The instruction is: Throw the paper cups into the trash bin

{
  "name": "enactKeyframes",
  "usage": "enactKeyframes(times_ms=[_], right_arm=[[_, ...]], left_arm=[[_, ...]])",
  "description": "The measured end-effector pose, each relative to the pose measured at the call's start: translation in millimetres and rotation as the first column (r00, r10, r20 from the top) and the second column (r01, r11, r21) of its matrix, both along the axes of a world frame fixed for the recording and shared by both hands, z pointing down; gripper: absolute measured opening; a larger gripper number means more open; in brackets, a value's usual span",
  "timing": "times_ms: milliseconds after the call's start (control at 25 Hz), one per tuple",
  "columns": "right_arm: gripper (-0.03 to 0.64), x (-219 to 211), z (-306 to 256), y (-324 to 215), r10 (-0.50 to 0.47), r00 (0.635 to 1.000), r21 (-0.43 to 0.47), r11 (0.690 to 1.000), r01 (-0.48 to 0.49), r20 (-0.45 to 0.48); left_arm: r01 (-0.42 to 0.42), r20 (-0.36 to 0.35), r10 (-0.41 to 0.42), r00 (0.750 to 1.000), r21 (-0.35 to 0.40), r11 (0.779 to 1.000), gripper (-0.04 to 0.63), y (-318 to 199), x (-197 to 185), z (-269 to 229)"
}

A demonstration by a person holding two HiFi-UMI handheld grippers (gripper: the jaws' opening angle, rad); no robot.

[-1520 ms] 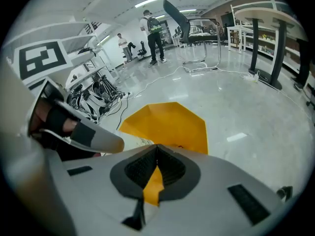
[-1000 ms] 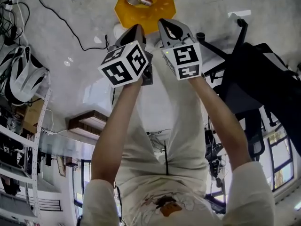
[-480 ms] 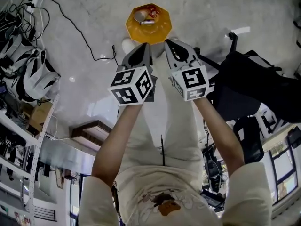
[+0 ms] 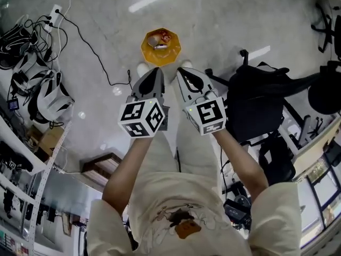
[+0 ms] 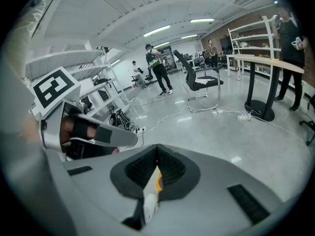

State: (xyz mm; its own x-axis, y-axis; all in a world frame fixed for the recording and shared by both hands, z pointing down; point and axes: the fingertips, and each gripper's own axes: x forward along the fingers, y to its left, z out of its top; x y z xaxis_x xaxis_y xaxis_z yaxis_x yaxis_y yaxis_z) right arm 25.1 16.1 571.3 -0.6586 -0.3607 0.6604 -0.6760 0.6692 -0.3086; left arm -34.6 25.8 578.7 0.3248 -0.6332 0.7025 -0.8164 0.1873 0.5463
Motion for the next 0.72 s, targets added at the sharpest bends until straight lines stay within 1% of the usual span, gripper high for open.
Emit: enactKeyframes(times_ms=[120, 240, 320, 520, 720], right_arm=[[0.007, -3, -45, -4, 0.004, 0.999, 0.043, 0.999, -0.006, 0.032], [0.008, -8, -89, -6, 0.001, 0.998, 0.089, 0.996, -0.006, 0.057], [0.008, -11, -117, -4, 0.005, 0.997, 0.110, 0.994, -0.013, 0.072], [0.008, -8, -174, 13, 0.021, 0.994, 0.135, 0.990, -0.035, 0.103], [0.008, -7, -219, 25, 0.006, 0.993, 0.182, 0.983, -0.029, 0.122]], left_arm=[[0.010, 0.006, -0.011, 1.000, 0.048, 0.999, 0.005, -1, -3, -40], [-0.023, 0.044, 0.018, 0.999, 0.119, 0.993, 0.005, 1, -5, -85], [-0.039, 0.058, 0.031, 0.998, 0.157, 0.987, 0.005, 5, -6, -114], [-0.047, 0.068, 0.033, 0.997, 0.213, 0.976, 0.005, 23, -3, -175], [-0.077, 0.103, 0.050, 0.993, 0.281, 0.957, 0.005, 29, 3, -224]])
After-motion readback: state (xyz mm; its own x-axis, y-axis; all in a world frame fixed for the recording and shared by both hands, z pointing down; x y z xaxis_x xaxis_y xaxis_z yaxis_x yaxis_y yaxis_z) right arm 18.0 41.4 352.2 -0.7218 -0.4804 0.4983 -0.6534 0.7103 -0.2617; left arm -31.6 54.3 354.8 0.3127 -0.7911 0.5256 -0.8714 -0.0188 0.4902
